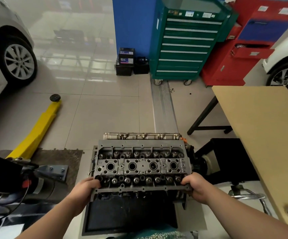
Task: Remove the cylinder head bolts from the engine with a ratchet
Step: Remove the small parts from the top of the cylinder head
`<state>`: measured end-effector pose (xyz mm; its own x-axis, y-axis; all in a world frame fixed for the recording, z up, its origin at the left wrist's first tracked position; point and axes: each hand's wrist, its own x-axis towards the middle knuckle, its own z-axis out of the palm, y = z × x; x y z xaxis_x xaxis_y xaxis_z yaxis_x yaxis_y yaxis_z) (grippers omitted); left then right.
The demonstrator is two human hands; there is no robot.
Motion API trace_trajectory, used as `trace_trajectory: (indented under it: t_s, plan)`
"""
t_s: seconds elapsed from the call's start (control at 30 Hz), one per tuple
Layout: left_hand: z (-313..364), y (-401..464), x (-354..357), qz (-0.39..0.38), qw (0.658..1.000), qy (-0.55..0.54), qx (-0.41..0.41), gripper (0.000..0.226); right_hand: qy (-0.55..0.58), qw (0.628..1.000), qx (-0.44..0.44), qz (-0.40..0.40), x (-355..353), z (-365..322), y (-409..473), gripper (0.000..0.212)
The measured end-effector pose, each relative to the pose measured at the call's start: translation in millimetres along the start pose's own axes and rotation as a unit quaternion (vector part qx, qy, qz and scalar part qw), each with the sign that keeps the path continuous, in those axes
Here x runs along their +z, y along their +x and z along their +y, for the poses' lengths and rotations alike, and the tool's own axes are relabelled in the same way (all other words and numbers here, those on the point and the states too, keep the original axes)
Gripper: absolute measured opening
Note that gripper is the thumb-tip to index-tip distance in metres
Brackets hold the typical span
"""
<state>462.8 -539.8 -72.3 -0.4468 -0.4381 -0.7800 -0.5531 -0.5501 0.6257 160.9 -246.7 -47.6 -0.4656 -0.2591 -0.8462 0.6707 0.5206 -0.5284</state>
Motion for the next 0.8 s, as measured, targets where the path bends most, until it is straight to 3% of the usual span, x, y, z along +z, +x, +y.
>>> trace_trajectory:
  t_s: [0.33,0.57,0.8]
  plan:
    - [-13.3,6.3,9.5,0.065,0.997,-0.027,0.024,0.007,0.033,0.999,-0.015,0.006,-2.8,8.0,9.9,0.045]
    - [-5.6,-1.1,-0.5,0.035,0.999,0.025,0.027,0.024,0.044,0.999,0.003,0.028,-4.2,16.4,19.6,0.053]
    - [11.1,-8.3,-4.9,0.012,0.993,0.115,-0.013,0.013,0.008,1.0,0.002,0.018,-7.9,15.0,22.2,0.048]
